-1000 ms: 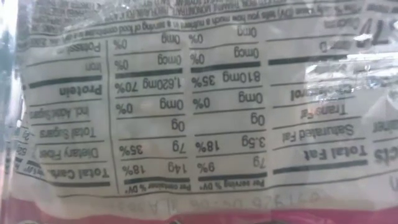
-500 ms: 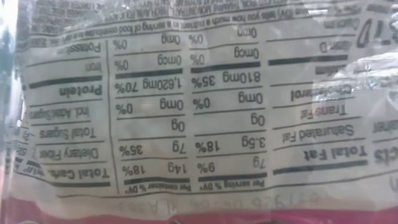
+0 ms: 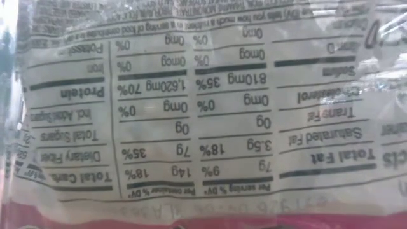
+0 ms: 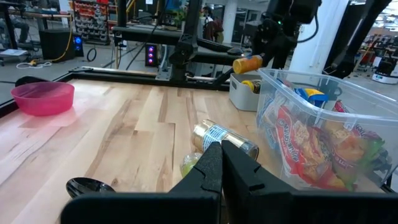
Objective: Pick & Place Food Item
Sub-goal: Put the orange seasoning bottle into the gray bin
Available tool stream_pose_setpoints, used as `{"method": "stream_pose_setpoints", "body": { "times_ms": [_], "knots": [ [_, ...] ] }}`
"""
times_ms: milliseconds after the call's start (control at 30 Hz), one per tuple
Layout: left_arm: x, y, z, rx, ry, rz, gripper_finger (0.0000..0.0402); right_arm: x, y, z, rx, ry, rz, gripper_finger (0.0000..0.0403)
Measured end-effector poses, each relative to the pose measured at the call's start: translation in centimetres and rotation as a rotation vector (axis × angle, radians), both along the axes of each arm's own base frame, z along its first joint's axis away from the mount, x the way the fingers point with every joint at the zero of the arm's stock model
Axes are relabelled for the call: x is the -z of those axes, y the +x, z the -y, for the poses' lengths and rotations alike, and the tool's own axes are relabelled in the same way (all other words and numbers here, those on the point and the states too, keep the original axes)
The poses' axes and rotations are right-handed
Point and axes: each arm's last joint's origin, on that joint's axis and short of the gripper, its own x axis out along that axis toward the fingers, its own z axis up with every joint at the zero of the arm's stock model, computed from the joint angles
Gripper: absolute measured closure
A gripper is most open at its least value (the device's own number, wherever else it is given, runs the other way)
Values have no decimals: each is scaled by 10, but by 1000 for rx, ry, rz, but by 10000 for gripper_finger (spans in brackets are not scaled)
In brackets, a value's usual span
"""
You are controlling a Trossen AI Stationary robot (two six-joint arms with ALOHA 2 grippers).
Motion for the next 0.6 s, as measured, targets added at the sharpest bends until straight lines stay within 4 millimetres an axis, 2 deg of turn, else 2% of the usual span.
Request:
{"method": "stream_pose_setpoints", "body": {
  "times_ms": [333, 600],
  "knots": [
    [0, 0, 0, 0, 0, 1, 401, 17, 2, -2, -2, -59, -1, 191],
    [0, 0, 0, 0, 0, 0, 401, 29, 12, 0, 28, -47, 28, 191]
  ]
}}
